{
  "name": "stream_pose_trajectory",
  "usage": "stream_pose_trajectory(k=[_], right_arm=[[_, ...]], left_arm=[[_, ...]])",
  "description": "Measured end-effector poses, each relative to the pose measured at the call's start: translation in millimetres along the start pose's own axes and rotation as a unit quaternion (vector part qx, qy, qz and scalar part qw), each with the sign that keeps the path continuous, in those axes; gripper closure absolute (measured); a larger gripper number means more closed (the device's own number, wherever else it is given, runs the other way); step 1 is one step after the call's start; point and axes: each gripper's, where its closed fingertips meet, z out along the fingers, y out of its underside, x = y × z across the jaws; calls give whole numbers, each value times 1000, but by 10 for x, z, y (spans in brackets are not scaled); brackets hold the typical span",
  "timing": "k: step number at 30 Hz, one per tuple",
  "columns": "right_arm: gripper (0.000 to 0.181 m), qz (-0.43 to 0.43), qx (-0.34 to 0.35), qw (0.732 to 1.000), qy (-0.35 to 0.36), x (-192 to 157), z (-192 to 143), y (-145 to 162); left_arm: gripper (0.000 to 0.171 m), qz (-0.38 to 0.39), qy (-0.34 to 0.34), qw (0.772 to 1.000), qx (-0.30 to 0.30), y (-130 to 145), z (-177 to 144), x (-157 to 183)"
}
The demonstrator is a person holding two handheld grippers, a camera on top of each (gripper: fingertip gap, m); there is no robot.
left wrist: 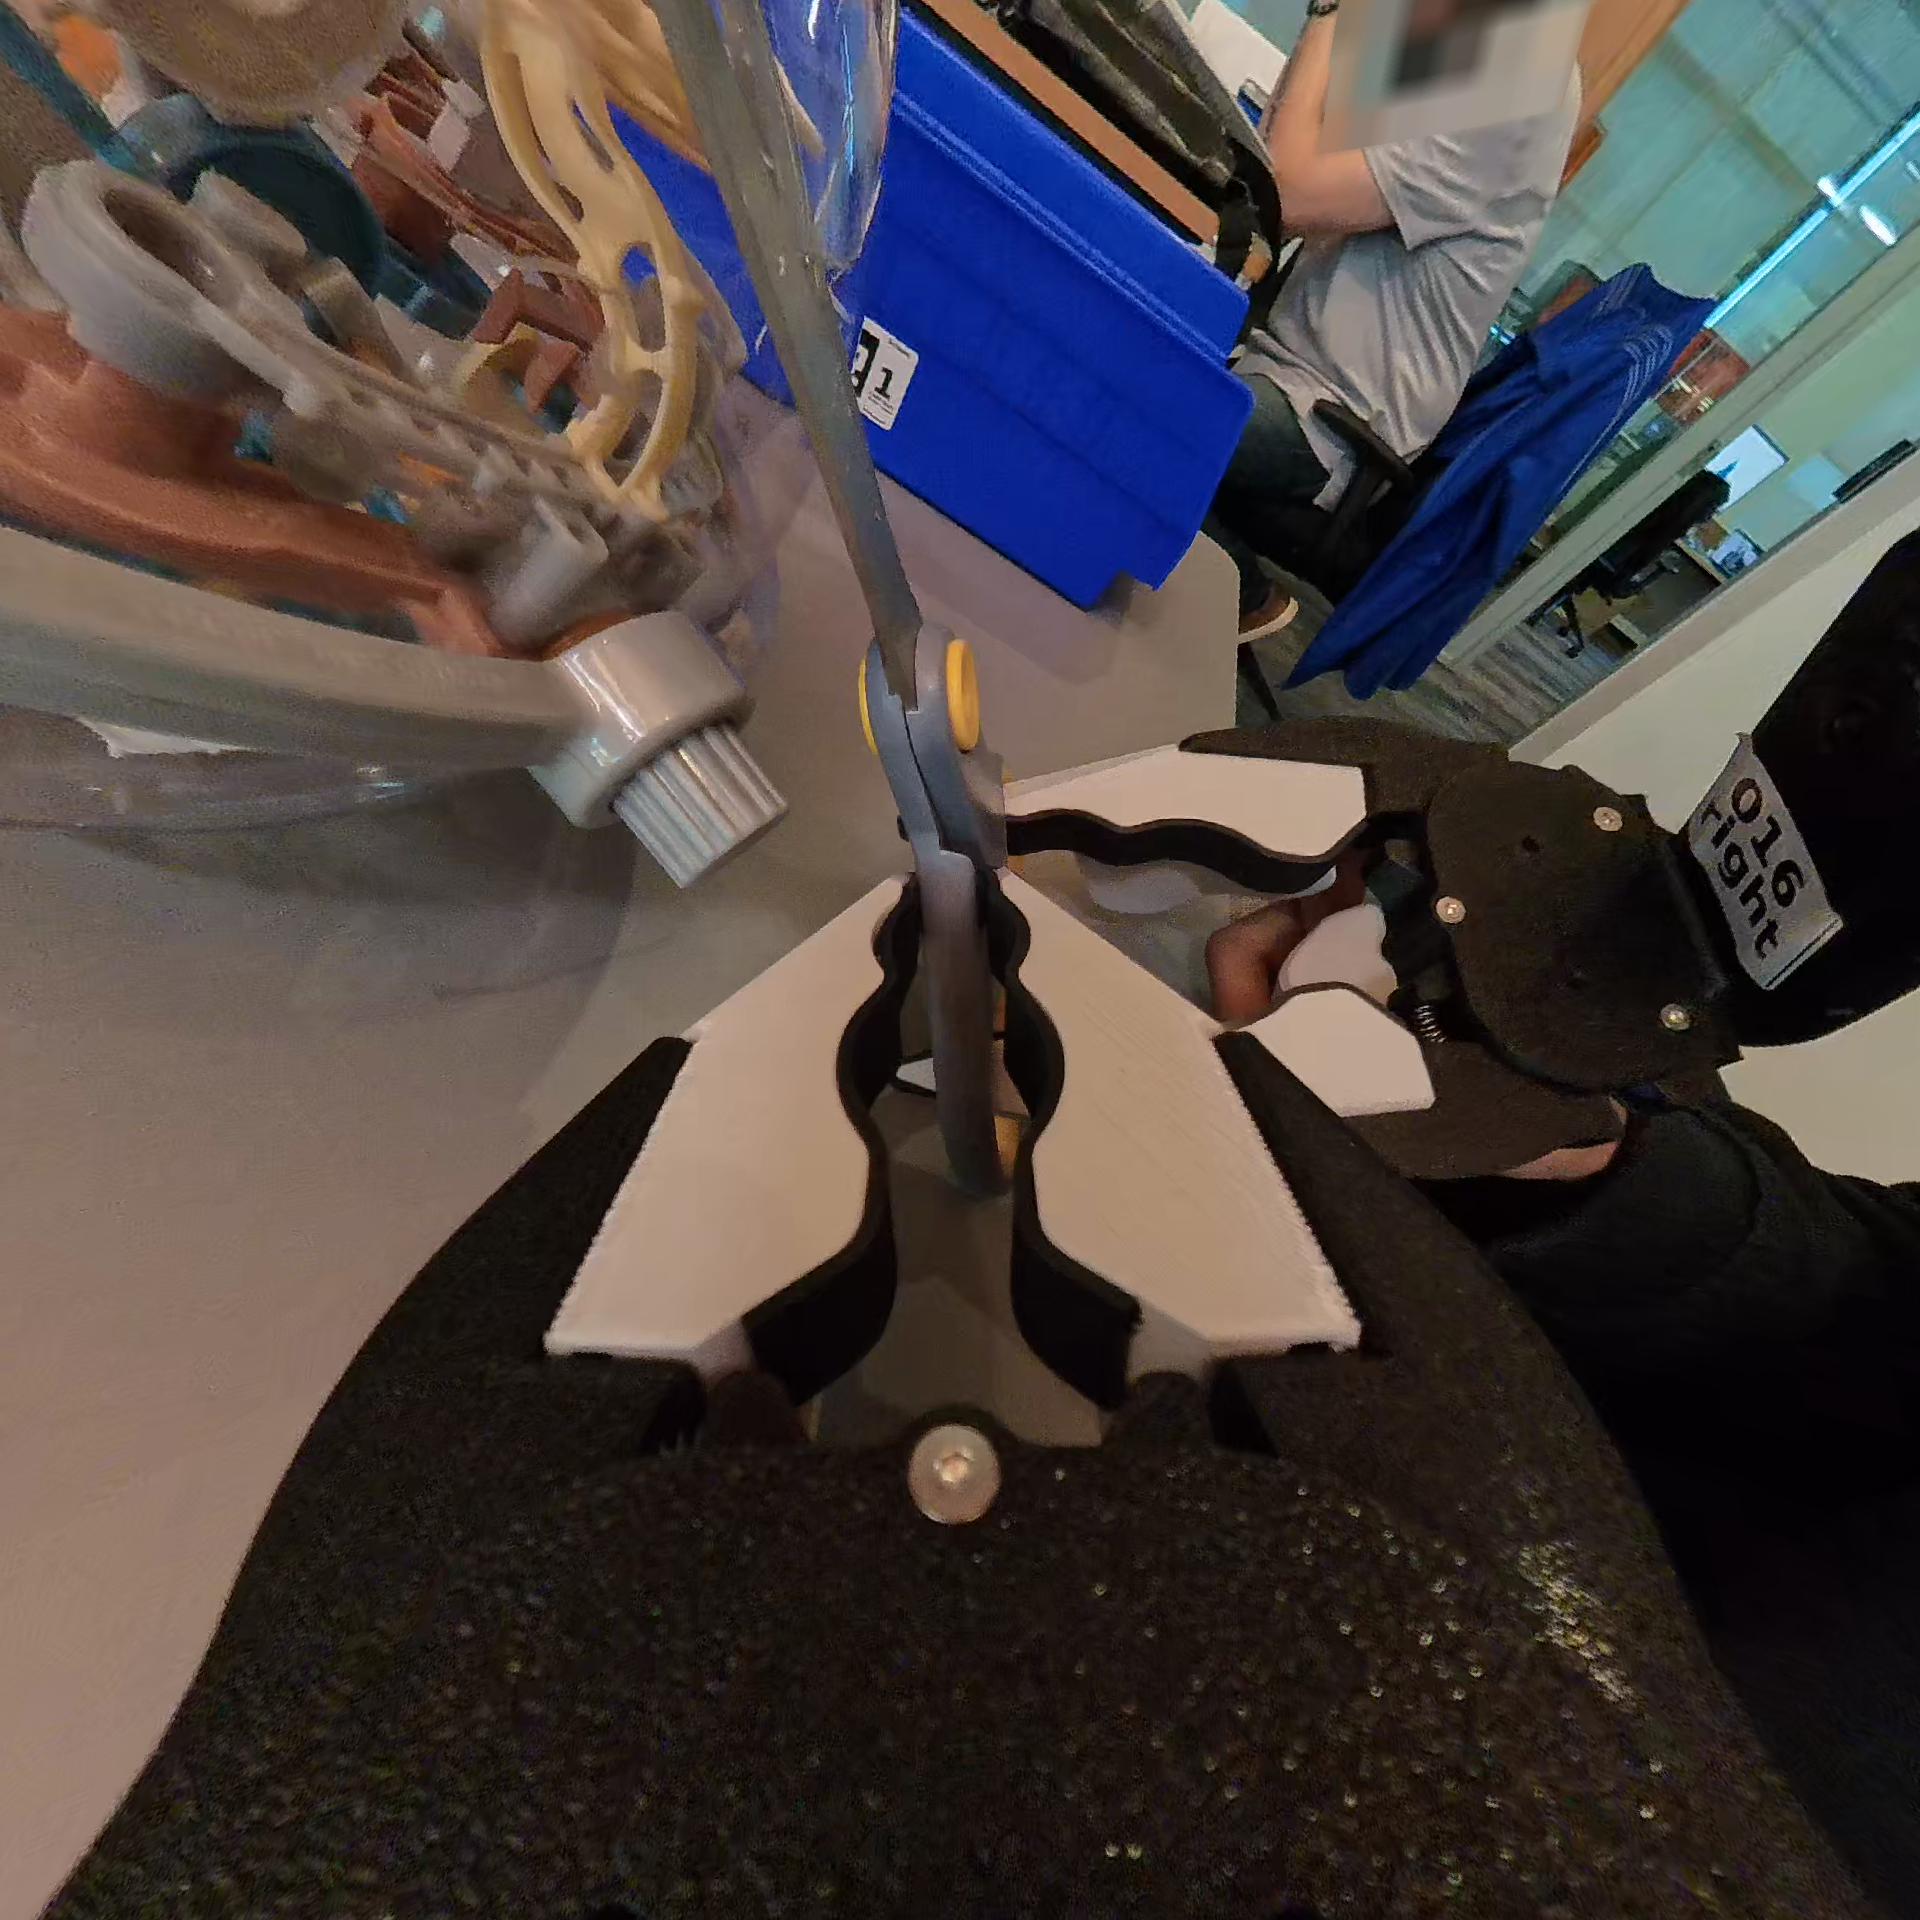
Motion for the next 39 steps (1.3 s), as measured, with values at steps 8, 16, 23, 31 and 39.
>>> stream_pose_trajectory(k=[8,16,23,31,39], right_arm=[[130,-38,7,999,18,-7,37,-11],[129,1,35,999,-29,-63,-15,-78],[140,23,40,997,-63,-76,-114,-164],[146,162,85,969,-164,-135,-265,-378],[147,325,132,895,-275,-144,-521,-641]], left_arm=[[163,-10,8,1000,1,-3,-8,1],[162,-16,27,999,12,-37,-36,36],[161,19,47,998,30,-99,-94,122],[155,81,46,989,118,-364,-283,221],[146,246,-176,906,297,-860,-874,30]])
